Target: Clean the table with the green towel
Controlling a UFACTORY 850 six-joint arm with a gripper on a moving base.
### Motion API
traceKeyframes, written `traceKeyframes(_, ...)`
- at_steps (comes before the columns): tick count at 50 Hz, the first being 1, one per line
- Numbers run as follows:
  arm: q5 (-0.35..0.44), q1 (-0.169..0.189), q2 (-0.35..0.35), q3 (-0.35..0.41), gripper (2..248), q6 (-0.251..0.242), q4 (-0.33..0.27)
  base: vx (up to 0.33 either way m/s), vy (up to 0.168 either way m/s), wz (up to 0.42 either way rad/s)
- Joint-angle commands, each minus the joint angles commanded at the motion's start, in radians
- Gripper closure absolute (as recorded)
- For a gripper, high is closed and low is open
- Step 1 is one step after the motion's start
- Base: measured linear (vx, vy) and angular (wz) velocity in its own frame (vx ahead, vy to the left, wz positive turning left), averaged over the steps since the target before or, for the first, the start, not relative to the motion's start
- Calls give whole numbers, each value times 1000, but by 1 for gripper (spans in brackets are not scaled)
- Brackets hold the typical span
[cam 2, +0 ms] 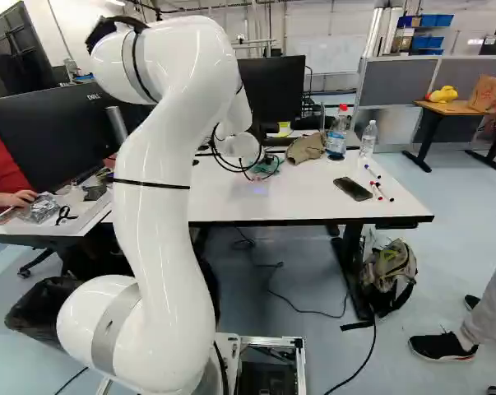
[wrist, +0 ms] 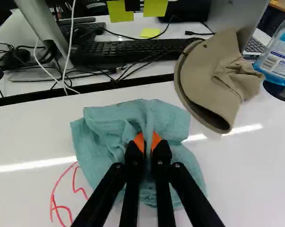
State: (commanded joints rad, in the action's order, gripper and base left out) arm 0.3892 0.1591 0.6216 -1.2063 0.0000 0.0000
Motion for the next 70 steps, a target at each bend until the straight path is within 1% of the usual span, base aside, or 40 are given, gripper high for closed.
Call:
traceKeyframes(9,0,-21,11,-14,213,0,0,0,0,0)
traceKeyframes(20,0,-47,-3,4,213,0,0,0,0,0)
traceKeyframes(70,0,-137,-184,245,213,0,0,0,0,0)
